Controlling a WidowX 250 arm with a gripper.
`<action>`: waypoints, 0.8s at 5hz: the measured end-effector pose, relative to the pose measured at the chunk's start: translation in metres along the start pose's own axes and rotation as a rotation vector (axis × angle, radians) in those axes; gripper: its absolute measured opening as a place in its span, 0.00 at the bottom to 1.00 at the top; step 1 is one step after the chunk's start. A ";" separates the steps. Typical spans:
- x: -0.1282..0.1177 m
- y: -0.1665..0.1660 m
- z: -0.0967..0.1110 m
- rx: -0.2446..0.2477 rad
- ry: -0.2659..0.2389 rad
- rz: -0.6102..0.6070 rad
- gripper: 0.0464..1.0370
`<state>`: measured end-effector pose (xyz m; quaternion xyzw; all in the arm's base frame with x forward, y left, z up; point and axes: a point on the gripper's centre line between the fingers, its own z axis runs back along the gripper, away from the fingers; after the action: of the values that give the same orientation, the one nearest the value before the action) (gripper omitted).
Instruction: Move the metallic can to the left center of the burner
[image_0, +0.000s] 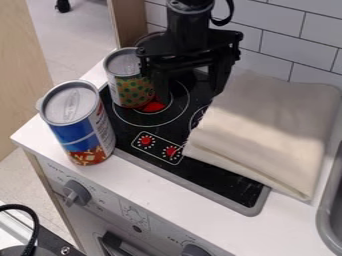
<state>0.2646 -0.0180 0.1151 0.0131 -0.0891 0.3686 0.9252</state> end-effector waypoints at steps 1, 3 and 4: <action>-0.002 0.002 -0.005 0.014 0.012 0.002 0.96; 0.044 0.027 -0.009 0.007 -0.057 0.201 0.96; 0.071 0.044 0.000 0.029 -0.087 0.351 0.96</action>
<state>0.2850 0.0627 0.1258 0.0266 -0.1248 0.5247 0.8417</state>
